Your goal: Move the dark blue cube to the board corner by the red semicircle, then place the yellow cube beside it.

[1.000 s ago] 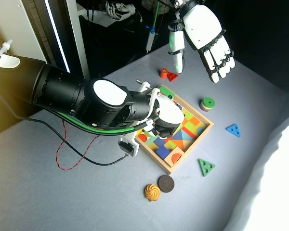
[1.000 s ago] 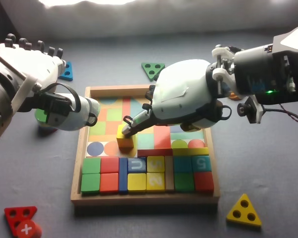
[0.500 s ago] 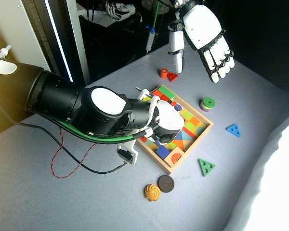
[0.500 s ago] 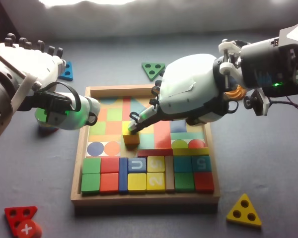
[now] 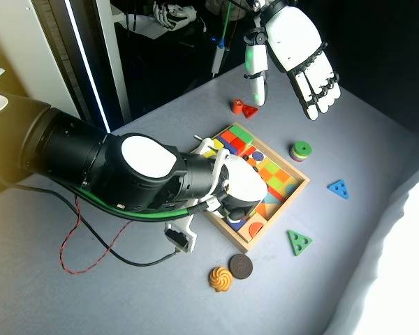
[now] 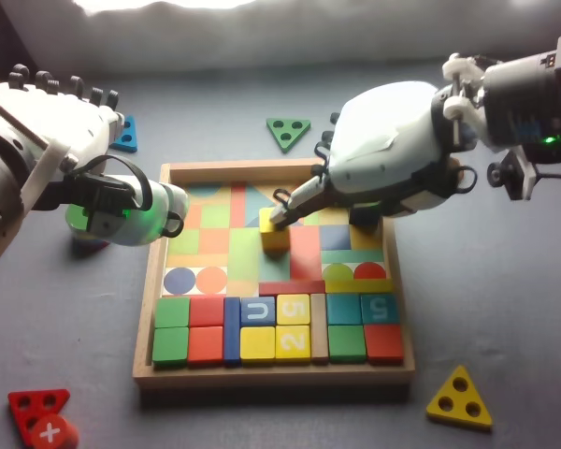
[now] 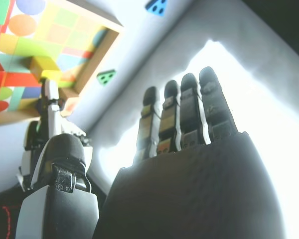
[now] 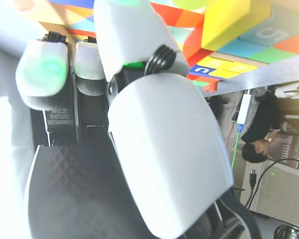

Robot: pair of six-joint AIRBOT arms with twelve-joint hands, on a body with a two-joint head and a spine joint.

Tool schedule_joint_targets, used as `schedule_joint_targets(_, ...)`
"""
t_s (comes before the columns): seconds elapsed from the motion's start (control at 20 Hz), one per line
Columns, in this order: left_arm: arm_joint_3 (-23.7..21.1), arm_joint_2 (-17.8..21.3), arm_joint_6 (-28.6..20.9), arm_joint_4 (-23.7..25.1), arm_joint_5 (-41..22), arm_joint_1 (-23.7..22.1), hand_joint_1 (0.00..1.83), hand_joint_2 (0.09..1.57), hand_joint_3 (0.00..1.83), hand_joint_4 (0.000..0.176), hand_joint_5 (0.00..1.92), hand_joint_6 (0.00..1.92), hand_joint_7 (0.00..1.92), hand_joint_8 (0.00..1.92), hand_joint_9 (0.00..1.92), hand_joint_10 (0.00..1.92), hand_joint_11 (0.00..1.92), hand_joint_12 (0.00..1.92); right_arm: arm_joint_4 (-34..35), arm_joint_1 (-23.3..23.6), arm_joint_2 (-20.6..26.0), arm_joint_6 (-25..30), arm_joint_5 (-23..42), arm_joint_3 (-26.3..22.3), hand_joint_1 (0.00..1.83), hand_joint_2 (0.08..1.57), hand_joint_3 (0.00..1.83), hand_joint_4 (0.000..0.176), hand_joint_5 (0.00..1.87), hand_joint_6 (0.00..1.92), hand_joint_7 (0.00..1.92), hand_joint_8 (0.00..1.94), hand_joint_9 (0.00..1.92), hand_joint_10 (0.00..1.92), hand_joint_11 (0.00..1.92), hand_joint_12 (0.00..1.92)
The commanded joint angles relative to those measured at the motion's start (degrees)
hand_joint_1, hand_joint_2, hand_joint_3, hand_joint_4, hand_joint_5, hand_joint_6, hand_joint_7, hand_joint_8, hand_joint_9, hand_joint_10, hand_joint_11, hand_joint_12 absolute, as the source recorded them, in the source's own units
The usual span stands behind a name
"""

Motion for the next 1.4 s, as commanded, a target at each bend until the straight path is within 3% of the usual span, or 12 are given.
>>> schedule_joint_targets(0.0,-0.22,0.39,-0.05,4.84,-1.13,-0.73,0.03,1.26,0.0,0.0,0.12,0.01,0.08,0.0,0.05,0.0,0.0,0.0,0.79,0.3,0.92,-0.53,-0.51,0.54,1.79,1.14,0.0,0.0,0.38,0.0,1.1,1.94,1.23,1.92,1.32,1.92)
schedule_joint_targets(0.25,-0.22,0.39,-0.05,4.82,-1.13,-0.73,0.02,1.26,0.0,0.0,0.14,0.01,0.1,0.01,0.06,0.0,0.02,0.01,0.8,0.27,1.37,-0.52,-0.39,1.72,1.78,1.14,0.0,0.0,0.37,0.0,1.05,1.94,1.22,1.92,1.33,1.92)
schedule_joint_targets(0.4,-0.22,0.39,-0.05,4.82,-1.13,-0.73,0.0,1.26,0.0,0.0,0.12,0.0,0.09,0.0,0.05,0.0,0.01,0.01,0.72,0.26,2.11,-0.52,-0.34,1.74,1.79,1.13,0.0,0.0,0.4,0.01,1.13,1.94,1.26,1.92,1.36,1.92)
schedule_joint_targets(0.7,-0.22,0.39,-0.06,4.76,-1.13,-0.78,0.02,1.26,0.0,0.0,0.13,0.0,0.09,0.0,0.06,0.0,0.01,0.02,0.03,0.52,3.73,-0.52,0.27,1.74,1.77,1.15,0.0,0.0,0.35,0.01,1.06,1.94,1.19,1.92,1.27,1.92)
schedule_joint_targets(1.35,-0.22,0.38,-0.06,4.67,-1.13,-0.8,0.02,1.26,0.0,0.0,0.13,0.0,0.1,0.01,0.07,0.01,0.02,0.03,-0.24,0.36,5.13,0.71,0.6,1.52,1.81,1.13,0.0,0.0,0.39,0.0,1.11,1.94,1.23,1.92,1.35,1.92)
